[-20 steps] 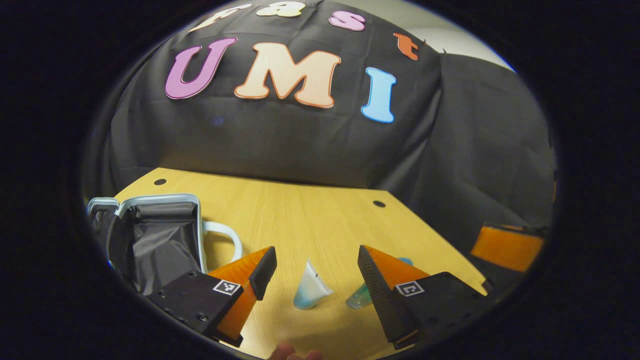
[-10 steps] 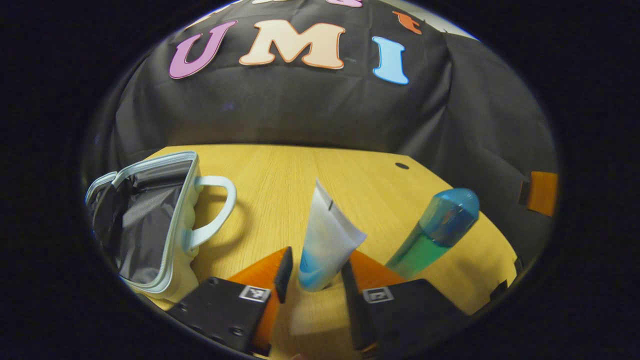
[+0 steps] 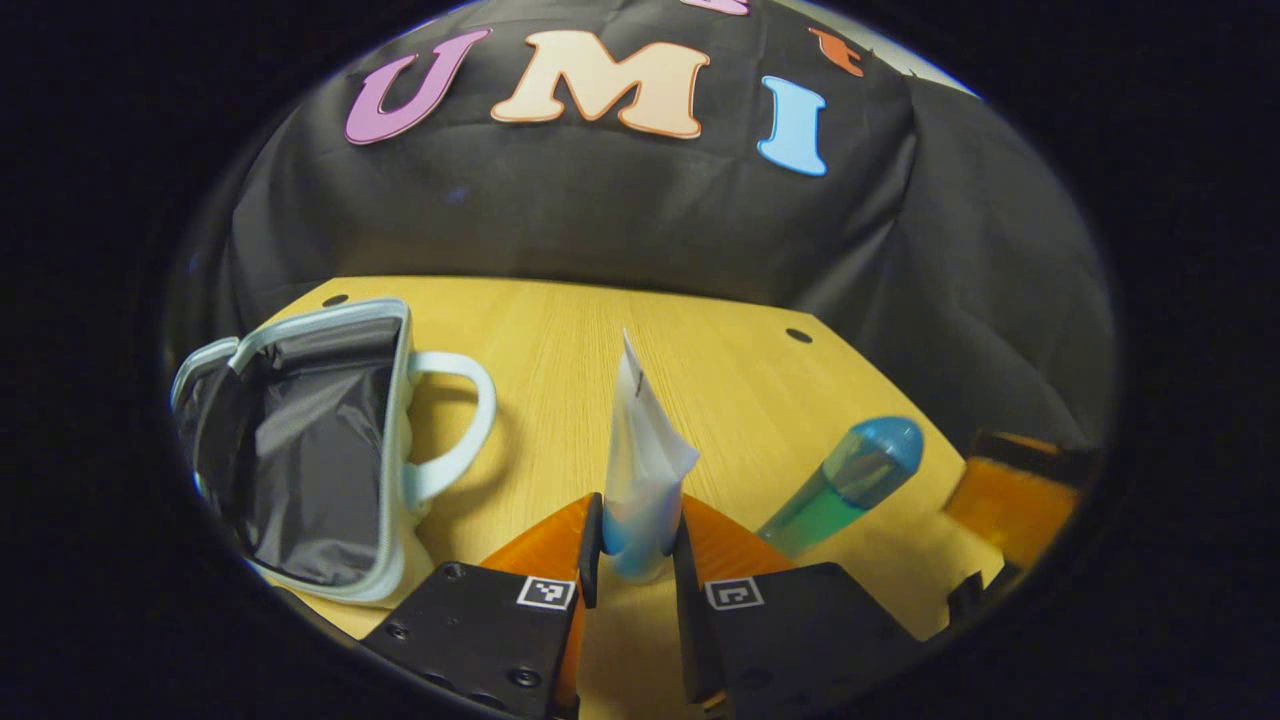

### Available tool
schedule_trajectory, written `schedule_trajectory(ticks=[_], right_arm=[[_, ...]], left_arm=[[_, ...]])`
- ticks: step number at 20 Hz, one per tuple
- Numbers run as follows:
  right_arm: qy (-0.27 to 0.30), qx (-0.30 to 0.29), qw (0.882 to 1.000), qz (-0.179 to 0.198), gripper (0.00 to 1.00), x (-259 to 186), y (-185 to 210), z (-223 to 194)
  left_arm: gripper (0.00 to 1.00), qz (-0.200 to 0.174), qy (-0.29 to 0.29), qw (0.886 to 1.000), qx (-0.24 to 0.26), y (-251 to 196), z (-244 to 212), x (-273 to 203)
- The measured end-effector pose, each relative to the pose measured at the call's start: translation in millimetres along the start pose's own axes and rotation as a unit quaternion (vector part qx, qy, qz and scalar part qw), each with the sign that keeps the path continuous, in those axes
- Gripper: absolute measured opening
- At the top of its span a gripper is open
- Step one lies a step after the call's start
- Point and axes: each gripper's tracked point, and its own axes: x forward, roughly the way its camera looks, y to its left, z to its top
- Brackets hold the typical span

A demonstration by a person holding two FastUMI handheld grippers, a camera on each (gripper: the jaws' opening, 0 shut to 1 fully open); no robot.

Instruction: First open the suitcase, pack the skin care products into it, and then close the suitcase.

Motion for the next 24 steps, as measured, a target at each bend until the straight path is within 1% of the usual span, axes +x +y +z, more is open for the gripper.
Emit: schedule_trajectory(ticks=[1,4,6,7,8,10,11,12,15,18,19,20,21,22,24], right_arm=[[0.001,0.003,1.000,0.005,0.95,6.3,4.9,-2.9],[0.004,0.005,1.000,0.016,0.95,22.1,17.3,-12.4],[0.007,0.000,1.000,0.020,0.95,33.8,23.3,-19.2],[0.008,-0.002,1.000,0.022,0.98,38.8,25.7,-22.2],[0.009,-0.002,1.000,0.025,0.98,45.5,28.9,-25.9],[0.008,-0.002,1.000,0.030,0.98,58.5,33.0,-31.8],[0.006,-0.005,1.000,0.030,0.95,64.3,33.8,-34.9],[0.004,-0.012,0.999,0.030,0.98,71.2,34.3,-40.9],[0.001,-0.023,0.999,0.025,0.98,93.8,31.7,-52.2],[0.000,-0.022,1.000,0.020,0.95,111.5,33.1,-58.2],[0.001,-0.021,1.000,0.015,0.87,116.0,32.4,-60.3],[-0.002,-0.023,1.000,0.002,0.82,115.5,26.7,-57.2],[-0.011,-0.016,1.000,0.001,0.69,117.9,27.7,-56.2],[-0.011,-0.014,1.000,0.003,0.55,120.6,29.0,-55.7],[-0.009,-0.016,1.000,0.007,0.53,120.3,31.6,-56.4]], left_arm=[[0.33,-0.004,-0.003,1.000,-0.004,2.9,10.8,-8.6],[0.33,0.000,-0.015,1.000,-0.018,30.0,46.9,-32.6],[0.33,0.020,-0.017,0.999,-0.027,62.4,62.4,-46.2],[0.33,0.036,-0.013,0.999,-0.032,82.4,65.9,-51.3],[0.33,0.055,-0.009,0.998,-0.037,104.6,67.6,-56.7],[0.34,0.091,0.012,0.995,-0.041,147.3,61.6,-66.5],[0.34,0.104,0.031,0.993,-0.046,164.8,51.3,-70.6],[0.33,0.113,0.049,0.991,-0.054,179.3,42.5,-74.8],[0.34,0.134,0.093,0.984,-0.072,218.4,18.9,-87.1],[0.33,0.139,0.117,0.981,-0.071,238.1,12.6,-99.4],[0.33,0.141,0.122,0.980,-0.067,245.4,11.9,-100.9],[0.33,0.138,0.129,0.980,-0.069,250.1,10.7,-100.5],[0.29,0.135,0.137,0.979,-0.073,252.8,10.3,-101.5],[0.22,0.130,0.143,0.978,-0.077,253.6,10.1,-102.3],[0.23,0.131,0.157,0.976,-0.081,262.8,5.5,-100.2]])
